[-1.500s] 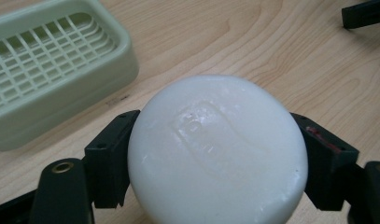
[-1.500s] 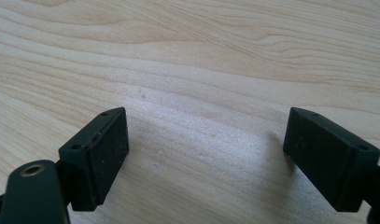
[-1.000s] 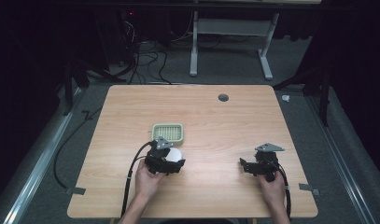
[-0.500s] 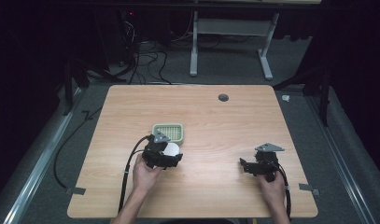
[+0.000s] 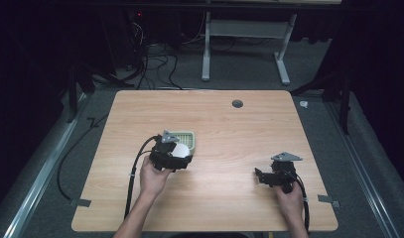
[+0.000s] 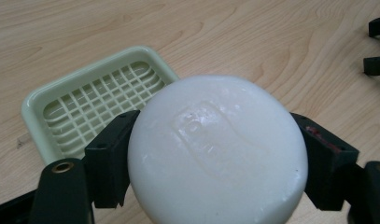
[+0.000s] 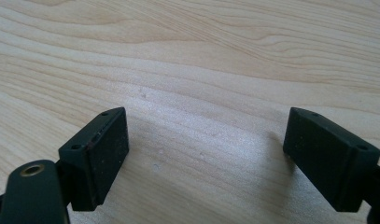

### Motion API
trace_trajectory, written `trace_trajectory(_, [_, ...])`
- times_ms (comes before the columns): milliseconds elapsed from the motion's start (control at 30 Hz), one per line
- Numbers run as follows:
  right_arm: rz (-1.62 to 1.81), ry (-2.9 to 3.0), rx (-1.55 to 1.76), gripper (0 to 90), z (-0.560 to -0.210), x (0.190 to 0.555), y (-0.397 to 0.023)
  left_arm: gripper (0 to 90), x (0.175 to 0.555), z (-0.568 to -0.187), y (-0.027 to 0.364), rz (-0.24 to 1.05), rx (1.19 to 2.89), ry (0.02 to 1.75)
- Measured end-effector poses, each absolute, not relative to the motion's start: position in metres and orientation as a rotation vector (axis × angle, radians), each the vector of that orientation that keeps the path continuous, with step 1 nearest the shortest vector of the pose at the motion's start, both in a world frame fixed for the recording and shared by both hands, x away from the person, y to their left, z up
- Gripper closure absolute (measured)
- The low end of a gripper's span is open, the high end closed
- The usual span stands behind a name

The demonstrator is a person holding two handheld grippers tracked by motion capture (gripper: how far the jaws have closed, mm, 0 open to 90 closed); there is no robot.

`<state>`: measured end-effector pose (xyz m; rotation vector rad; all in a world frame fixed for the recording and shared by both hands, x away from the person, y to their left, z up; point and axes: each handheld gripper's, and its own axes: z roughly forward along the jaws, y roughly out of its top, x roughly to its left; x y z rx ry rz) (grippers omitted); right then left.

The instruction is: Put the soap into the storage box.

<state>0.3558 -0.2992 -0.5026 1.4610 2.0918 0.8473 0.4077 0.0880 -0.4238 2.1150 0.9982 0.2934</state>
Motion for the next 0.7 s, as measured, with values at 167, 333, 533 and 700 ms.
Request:
trace_trajectory(167, [0.847, 2.092, 1.461, 15.1, -0.503, 0.356, -0.299, 24.6, 0.412, -0.420, 0.088, 0.292, 2.109, 0.999])
trace_trajectory(333, [0.848, 2.092, 1.461, 15.1, -0.503, 0.356, -0.299, 24.6, 0.420, -0.415, 0.088, 0.308, 2.108, 1.013])
trace_trajectory(533, [0.849, 2.092, 1.462, 15.2, -0.503, 0.356, -0.299, 24.6, 0.430, -0.412, 0.087, 0.324, 2.113, 1.026])
trace_trajectory(700, [0.849, 2.092, 1.462, 15.2, -0.503, 0.356, -0.299, 24.5, 0.437, -0.412, 0.086, 0.339, 2.105, 1.044])
